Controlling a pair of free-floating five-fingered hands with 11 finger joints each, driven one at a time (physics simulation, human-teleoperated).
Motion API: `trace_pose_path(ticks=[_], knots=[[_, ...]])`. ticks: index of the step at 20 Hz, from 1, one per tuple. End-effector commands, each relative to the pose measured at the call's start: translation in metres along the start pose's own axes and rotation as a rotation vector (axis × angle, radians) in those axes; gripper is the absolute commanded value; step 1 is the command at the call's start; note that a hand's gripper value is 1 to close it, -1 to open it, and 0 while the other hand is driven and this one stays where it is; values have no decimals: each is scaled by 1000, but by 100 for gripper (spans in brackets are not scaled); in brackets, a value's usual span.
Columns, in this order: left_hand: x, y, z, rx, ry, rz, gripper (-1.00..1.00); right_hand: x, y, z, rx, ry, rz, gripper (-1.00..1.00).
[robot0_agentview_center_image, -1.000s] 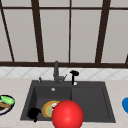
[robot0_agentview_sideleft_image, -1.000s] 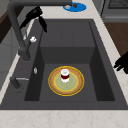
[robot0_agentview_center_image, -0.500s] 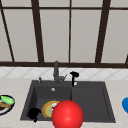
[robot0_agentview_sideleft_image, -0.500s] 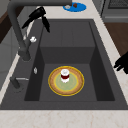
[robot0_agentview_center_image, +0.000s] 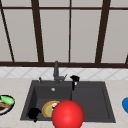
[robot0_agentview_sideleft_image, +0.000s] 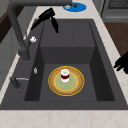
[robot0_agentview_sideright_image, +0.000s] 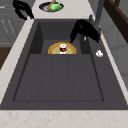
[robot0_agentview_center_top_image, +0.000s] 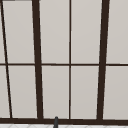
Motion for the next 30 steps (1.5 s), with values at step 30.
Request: trace_pose_path(ticks=[30], knots=[[0, 0, 0, 0, 0, 0, 0, 90, 132, 65, 248, 87, 156, -100]])
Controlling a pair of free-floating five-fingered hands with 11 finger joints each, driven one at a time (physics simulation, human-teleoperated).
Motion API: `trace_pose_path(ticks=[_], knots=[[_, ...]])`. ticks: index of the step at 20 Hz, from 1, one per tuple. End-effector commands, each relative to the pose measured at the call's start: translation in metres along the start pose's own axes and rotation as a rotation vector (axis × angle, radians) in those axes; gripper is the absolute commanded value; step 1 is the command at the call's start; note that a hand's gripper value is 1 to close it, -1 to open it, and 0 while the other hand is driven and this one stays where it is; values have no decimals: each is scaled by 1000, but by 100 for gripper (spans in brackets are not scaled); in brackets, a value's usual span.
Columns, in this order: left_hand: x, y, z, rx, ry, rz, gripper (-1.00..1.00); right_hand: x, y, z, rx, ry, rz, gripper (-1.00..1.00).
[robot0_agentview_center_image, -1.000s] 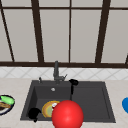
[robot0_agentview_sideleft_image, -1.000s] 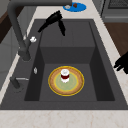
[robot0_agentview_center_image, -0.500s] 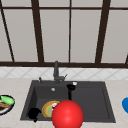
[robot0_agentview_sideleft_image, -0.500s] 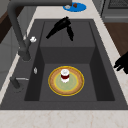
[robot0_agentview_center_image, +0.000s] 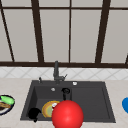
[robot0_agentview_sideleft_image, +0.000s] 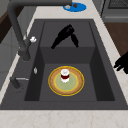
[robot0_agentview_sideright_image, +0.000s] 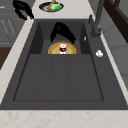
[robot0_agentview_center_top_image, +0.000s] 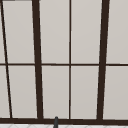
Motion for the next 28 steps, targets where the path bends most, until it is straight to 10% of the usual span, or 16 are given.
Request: trace_pose_path(ticks=[1, 11, 28], knots=[[0, 0, 0, 0, 0, 0, 0, 18, 14, 2, 99, 20, 53, -100], [0, 0, 0, 0, 0, 0, 0, 68, 83, 31, 67, 31, 66, -100], [0, 0, 0, 0, 0, 0, 0, 93, 108, -10, 173, 13, 57, -100]])
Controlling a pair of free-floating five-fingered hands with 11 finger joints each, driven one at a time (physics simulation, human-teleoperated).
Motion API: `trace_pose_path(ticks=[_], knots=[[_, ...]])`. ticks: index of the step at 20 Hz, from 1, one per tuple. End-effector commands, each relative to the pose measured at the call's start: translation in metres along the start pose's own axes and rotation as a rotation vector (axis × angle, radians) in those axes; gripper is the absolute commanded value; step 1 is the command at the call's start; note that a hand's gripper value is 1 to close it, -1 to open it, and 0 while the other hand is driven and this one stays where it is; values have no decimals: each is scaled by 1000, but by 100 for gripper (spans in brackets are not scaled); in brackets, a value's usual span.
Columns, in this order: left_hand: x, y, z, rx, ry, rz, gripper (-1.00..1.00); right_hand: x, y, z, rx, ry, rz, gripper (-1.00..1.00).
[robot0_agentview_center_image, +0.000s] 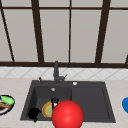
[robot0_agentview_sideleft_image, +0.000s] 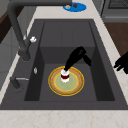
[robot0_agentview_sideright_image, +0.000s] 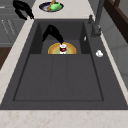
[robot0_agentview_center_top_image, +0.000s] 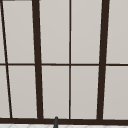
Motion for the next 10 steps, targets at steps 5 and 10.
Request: trace_pose_path(ticks=[5, 10], knots=[[0, 0, 0, 0, 0, 0, 0, -1, 1, -25, 3, 7, 39, -100], [0, 0, 0, 0, 0, 0, 0, 4, 4, -39, 16, 30, 49, -100]])
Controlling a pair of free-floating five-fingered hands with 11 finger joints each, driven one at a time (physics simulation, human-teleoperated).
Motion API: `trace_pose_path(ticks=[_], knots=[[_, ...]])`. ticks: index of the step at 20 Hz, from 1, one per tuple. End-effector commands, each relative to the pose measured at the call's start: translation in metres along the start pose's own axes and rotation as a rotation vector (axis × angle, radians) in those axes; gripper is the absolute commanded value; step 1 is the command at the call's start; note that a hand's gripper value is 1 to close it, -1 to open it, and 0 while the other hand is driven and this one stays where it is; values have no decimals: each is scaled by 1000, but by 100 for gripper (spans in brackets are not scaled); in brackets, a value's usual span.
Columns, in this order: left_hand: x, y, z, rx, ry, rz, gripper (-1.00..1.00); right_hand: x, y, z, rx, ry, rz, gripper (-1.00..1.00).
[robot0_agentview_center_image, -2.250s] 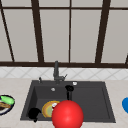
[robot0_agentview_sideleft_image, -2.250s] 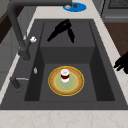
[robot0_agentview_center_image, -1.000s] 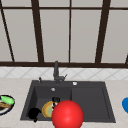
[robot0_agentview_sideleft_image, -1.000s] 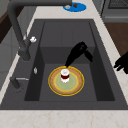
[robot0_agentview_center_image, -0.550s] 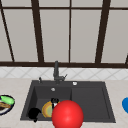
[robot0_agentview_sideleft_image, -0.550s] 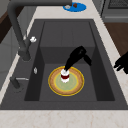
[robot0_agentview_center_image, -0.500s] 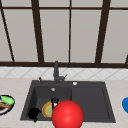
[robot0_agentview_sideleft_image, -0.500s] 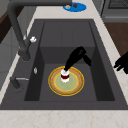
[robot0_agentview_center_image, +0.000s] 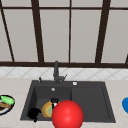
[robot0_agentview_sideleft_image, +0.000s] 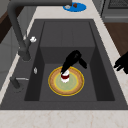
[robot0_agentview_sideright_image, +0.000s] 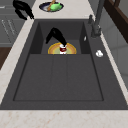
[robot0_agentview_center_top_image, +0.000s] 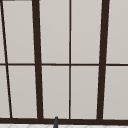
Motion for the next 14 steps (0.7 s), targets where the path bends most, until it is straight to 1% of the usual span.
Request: trace_pose_path(ticks=[1, 3, 5, 8, 11, 12, 14], knots=[[0, 0, 0, 0, 0, 0, 0, 5, 2, -8, 17, 19, 37, -100], [0, 0, 0, 0, 0, 0, 0, 8, 0, -13, 29, 25, 36, -100], [0, 0, 0, 0, 0, 0, 0, 12, 3, -17, 59, 48, 40, -100], [0, 0, 0, 0, 0, 0, 0, 9, 0, -30, 71, 42, 49, -100], [0, 0, 0, 0, 0, 0, 0, 10, -4, -36, 46, 26, 55, -100], [0, 0, 0, 0, 0, 0, 0, 9, -4, -37, 24, 18, 53, -100], [0, 0, 0, 0, 0, 0, 0, 3, -5, -40, 6, 5, 42, -100]])
